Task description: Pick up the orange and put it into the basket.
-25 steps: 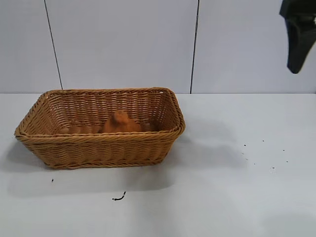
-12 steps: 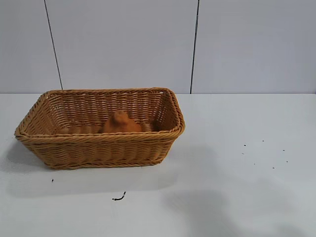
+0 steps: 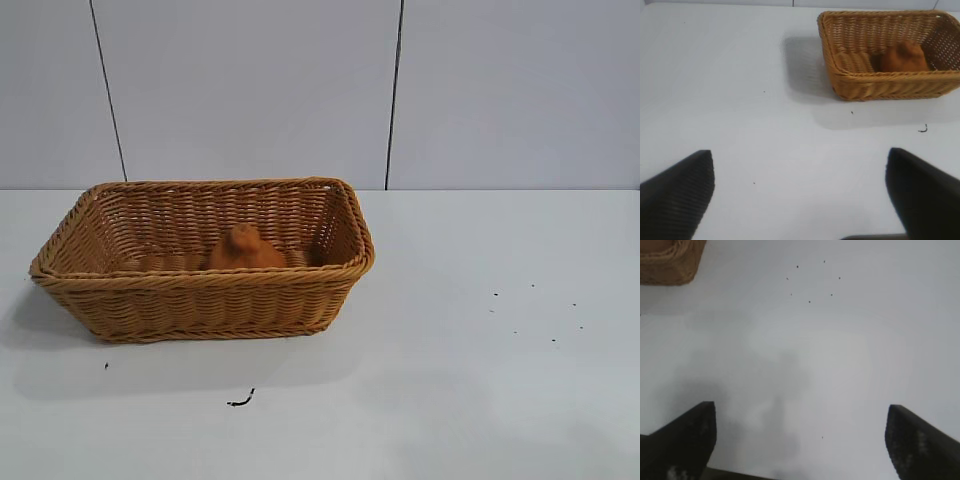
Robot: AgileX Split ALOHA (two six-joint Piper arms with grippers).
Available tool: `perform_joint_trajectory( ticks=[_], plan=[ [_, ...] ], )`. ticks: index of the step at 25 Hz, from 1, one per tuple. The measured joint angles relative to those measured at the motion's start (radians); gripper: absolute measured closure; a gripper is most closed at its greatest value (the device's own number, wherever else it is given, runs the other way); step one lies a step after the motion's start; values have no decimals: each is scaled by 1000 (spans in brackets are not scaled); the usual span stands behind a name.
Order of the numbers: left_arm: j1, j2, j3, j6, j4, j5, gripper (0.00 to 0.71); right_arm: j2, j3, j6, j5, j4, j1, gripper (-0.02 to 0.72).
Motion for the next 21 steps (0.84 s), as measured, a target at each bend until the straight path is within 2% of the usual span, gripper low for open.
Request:
perform_joint_trajectory(
  ticks=[3,9,21],
  plan=[
    [0,0,0,0,0,0,44,-56,1,0,0,11,-42,72],
    [0,0,0,0,0,0,44,-214,1,0,1,14,-49,72],
    [0,0,0,0,0,0,44,-218,7,0,4,14,-49,72]
  ],
)
